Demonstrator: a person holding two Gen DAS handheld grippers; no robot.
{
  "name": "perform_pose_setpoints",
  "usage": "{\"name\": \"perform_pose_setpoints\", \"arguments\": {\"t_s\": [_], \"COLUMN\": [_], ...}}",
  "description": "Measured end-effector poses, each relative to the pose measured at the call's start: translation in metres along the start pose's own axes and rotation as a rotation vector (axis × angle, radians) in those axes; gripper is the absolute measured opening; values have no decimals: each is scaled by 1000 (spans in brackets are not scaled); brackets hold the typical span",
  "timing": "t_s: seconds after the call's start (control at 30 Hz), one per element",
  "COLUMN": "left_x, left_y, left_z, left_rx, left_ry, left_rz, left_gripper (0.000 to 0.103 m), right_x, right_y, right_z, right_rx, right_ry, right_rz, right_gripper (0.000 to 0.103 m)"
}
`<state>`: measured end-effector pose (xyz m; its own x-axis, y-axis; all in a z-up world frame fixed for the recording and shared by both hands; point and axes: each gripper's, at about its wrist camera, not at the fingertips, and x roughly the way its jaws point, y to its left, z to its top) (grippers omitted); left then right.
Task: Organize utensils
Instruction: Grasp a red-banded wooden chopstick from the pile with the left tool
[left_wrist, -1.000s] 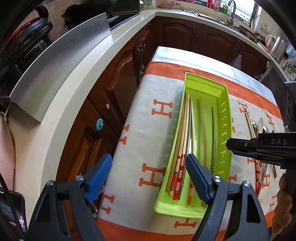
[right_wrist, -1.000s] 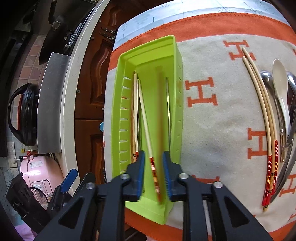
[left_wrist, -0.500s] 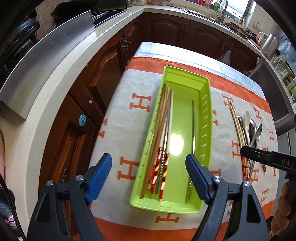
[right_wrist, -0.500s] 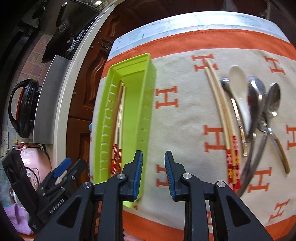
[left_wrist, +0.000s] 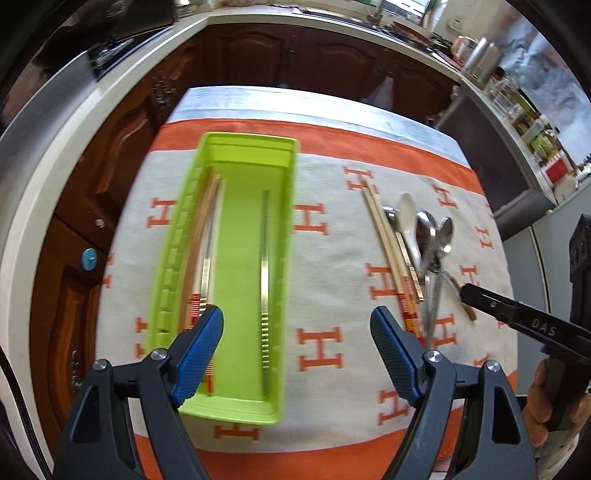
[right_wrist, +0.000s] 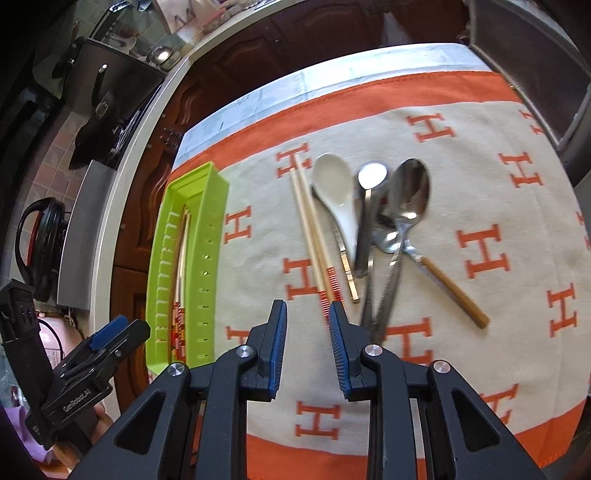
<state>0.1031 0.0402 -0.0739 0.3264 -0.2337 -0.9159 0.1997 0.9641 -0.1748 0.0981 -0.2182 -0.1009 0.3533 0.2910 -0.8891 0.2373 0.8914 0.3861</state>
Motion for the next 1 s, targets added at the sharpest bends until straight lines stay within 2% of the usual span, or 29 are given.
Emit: {"name": "perform_pose_setpoints", "arguments": {"t_s": [0.07,0.17,0.27,0.33,0.4,0.63,1.0], "left_x": [6,20,45,67,87,138,154], "left_y": [-16,-37,-55,-62,-67,-84,-94], "left_z": [3,9,16,21,26,33,35], "left_rx": [8,22,28,11,-3,-8,-4], "left_ry": [14,46,97,157,203,299,331], "left_rz": [-26,-55,-63,-88,-109,-102,-76], "left_gripper": [77,63,44,26,16,11,11], "right_x": [-3,-7,-5,-3,0,6,19], "right_y": [-8,-27,-32,-41,-47,-73,-89], "right_z": [0,0,0,0,1,1,1], "right_rx": [3,13,22,35,48,100,139], "right_ry": [-12,-25,-23,-18,-13,-2,18], "right_rz": [-11,-14,-9,2,10,49,88], "right_gripper": [24,24,24,24,24,24,24]}}
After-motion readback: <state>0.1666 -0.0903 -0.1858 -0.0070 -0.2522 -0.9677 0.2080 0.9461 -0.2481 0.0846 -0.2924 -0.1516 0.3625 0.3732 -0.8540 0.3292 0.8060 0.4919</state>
